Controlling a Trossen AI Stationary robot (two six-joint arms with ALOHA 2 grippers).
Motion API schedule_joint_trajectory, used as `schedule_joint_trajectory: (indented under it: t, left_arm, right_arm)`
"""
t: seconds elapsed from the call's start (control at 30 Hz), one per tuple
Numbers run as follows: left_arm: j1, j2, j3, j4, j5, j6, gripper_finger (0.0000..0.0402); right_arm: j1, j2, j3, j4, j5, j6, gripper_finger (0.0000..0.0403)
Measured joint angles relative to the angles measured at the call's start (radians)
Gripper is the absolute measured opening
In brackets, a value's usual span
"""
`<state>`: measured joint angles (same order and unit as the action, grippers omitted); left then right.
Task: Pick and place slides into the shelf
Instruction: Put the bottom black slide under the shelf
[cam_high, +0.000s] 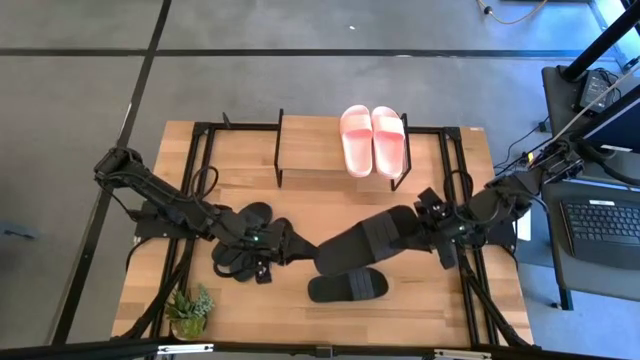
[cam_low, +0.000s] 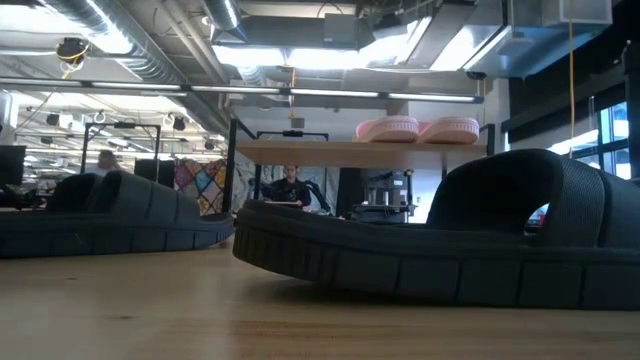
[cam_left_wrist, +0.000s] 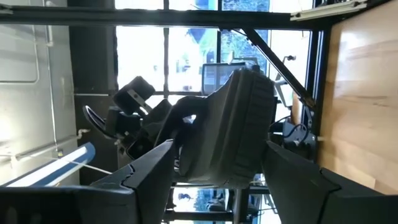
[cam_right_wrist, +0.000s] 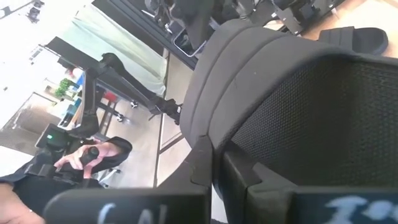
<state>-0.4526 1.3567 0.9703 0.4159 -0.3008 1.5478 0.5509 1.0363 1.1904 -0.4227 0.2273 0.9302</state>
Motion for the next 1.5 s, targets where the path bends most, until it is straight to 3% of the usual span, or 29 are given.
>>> schedule_joint_trajectory:
  t: [0.37, 0.87, 1.33, 1.5]
  left_arm:
    - [0.027, 0.000, 0.000, -0.017, 0.007, -0.002, 0.0218]
    - [0.027, 0.000, 0.000, -0.033, 0.004, -0.080, 0.0059]
    - [0.023, 0.000, 0.000, -0.024, -0.043, -0.128, 0.0052]
    - [0.023, 0.000, 0.000, -0.027, -0.050, -0.128, 0.0055]
  right_arm:
    - [-0.025, 0.017, 0.000, 0.004, -0.004, 0.000, 0.0013]
    - [-0.025, 0.024, 0.002, 0.009, 0.017, -0.003, 0.0026]
    - [-0.025, 0.020, 0.002, 0.043, 0.036, -0.053, 0.0032]
    - [-0.025, 0.021, 0.002, 0.028, 0.061, -0.040, 0.0055]
